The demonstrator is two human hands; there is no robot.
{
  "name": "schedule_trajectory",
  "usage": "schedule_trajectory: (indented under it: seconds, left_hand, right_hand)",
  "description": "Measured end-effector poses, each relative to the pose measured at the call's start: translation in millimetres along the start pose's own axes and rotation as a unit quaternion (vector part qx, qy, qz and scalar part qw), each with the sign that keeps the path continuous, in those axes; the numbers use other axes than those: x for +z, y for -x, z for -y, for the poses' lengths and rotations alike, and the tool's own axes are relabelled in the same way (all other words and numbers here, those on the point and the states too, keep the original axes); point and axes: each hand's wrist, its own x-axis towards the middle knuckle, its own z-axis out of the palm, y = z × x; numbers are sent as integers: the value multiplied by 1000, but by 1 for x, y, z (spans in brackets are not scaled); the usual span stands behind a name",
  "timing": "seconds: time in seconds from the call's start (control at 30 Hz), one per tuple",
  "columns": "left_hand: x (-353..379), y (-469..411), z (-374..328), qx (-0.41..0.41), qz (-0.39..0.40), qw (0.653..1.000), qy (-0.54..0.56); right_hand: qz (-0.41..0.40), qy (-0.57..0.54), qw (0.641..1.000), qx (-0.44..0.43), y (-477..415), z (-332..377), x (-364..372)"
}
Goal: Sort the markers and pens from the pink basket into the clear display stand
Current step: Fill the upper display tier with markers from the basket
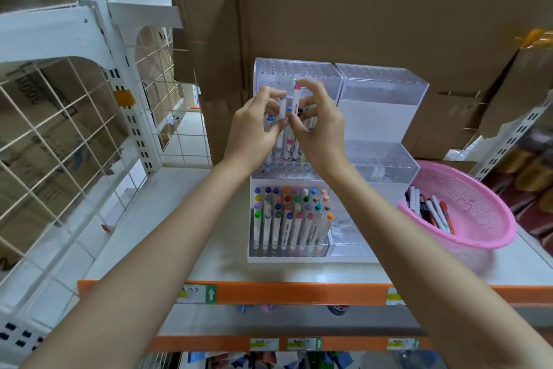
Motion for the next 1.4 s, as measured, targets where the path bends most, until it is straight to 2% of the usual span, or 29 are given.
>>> schedule_trajectory:
  seconds: [0.2,0.63,0.87,1.1,1.4]
  left_hand:
    - [-4,-3,3,-2,-5,1000,-21]
    - [2,7,11,56,52,990,-116]
    - [2,9,11,76,41,983,-161]
    - [1,10,11,101,39,970,-217]
    - [-5,23,9,113,71,965,-228]
  right_hand:
    - [-7,-5,1000,7,0,-1,-1]
    - [-9,-9,1000,18,0,0,0]
    - [-2,-28,999,38,1,2,-5]
    - [49,-4,997,52,9,-2,-3]
    - [95,68,993,-5,14,-3,-4]
